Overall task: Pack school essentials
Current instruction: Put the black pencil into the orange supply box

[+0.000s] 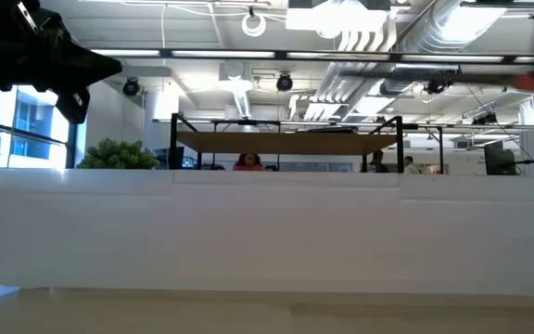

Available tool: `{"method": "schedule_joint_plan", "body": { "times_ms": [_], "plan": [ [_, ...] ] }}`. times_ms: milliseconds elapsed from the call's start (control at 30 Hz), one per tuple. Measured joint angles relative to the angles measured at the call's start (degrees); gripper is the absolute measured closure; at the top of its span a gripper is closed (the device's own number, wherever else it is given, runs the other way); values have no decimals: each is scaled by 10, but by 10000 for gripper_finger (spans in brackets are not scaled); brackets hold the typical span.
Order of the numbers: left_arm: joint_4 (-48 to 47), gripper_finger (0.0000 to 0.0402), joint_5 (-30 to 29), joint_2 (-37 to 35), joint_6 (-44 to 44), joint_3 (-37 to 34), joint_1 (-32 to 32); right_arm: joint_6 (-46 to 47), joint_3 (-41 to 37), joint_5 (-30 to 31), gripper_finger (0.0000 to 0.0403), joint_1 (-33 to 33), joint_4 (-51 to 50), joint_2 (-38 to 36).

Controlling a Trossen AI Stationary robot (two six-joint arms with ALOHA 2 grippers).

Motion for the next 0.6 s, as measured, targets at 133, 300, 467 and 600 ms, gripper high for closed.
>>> {"method": "schedule_joint_plan", "body": {
  "times_ms": [133,300,467,600],
  "plan": [
    [0,401,0,0,0,0,0,-83,43,18,396,-43,-16,0],
    [0,401,0,0,0,0,0,-219,81,19,396,-103,-8,-1],
    [0,401,0,0,-1,0,0,-354,91,-42,396,-153,59,1],
    [0,401,0,0,-1,0,0,-408,92,-101,396,-168,74,18]
  ]
}}
